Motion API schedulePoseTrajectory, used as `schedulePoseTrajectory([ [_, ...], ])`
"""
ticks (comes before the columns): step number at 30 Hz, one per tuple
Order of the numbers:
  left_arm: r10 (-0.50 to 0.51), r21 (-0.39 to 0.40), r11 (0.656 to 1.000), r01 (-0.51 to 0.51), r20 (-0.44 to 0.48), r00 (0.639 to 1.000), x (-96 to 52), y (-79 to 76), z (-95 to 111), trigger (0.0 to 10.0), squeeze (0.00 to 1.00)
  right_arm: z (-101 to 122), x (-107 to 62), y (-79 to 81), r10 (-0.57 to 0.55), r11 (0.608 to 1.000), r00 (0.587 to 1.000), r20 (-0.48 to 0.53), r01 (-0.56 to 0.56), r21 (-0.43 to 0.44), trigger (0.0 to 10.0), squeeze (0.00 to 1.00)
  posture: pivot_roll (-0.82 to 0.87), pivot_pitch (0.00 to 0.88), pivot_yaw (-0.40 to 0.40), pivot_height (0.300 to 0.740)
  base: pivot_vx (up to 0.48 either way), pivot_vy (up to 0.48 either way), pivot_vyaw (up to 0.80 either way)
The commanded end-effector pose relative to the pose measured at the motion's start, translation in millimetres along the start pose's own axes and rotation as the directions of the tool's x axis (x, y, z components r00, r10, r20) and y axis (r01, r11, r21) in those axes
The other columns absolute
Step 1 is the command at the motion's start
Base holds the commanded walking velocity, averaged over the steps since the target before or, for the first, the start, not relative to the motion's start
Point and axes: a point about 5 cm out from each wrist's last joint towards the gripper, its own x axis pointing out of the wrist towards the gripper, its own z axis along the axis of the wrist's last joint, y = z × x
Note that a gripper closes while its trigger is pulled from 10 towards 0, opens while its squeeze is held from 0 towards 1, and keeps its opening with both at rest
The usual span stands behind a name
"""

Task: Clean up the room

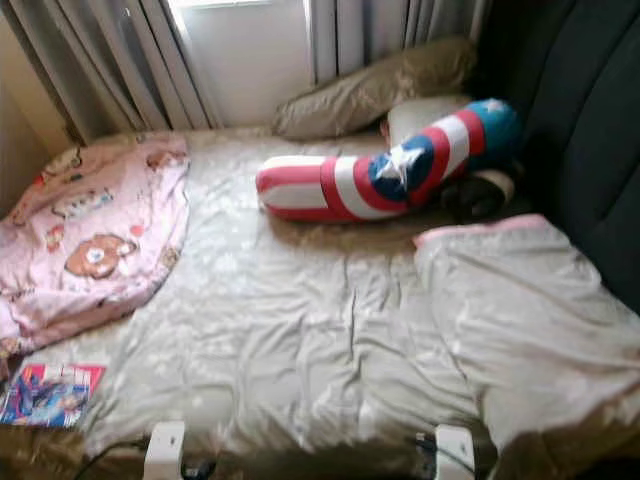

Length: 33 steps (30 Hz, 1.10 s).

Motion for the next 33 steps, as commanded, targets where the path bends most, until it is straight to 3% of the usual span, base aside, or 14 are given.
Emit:
schedulePoseTrajectory([
  [1,0.007,-0.004,1.0,-0.007,-0.026,1.0,-1.8,3.8,-6,10.0,0.0,-3,-0.3,4.3,0.012,1.0,1.0,-0.008,-0.012,-0.002,10.0,0.0,0.0,0.0,0.063,0.74,0.0,0.285,0.0],
  [8,0.012,-0.008,1.0,-0.012,-0.04,0.999,-5.4,7.7,-15,10.0,0.0,-3,-0.4,4.9,0.017,1.0,1.0,-0.01,-0.017,-0.016,10.0,0.0,0.0,0.0,0.063,0.74,0.0,0.28,0.0],
  [13,0.008,-0.009,1.0,-0.009,-0.055,0.998,-6.2,2.7,-20,10.0,0.0,-3,-0.4,5.3,0.018,0.999,1.0,-0.006,-0.018,-0.029,10.0,0.0,0.0,0.0,0.063,0.74,0.0,0.288,0.7],
  [16,0.004,-0.008,1.0,-0.004,-0.058,0.998,-4.7,-3.3,-19,10.0,0.0,-3,-0.4,5.6,0.02,1.0,1.0,-0.003,-0.02,-0.024,10.0,0.0,0.0,0.0,0.063,0.74,0.0,0.286,0.8],
  [26,-0.013,-0.004,1.0,0.013,-0.058,0.998,0.0,-24.4,-13,10.0,0.0,-3,-0.5,6.8,0.027,0.999,1.0,-0.007,-0.027,-0.031,10.0,0.0,0.0,0.0,0.064,0.74,0.0,0.286,0.0],
  [33,-0.005,-0.005,1.0,0.005,-0.058,0.998,-1.5,-16.8,-15,10.0,0.0,-4,-0.4,7.6,0.028,0.999,1.0,-0.008,-0.028,-0.033,10.0,0.0,0.0,0.0,0.065,0.74,0.0,0.287,0.0],
])
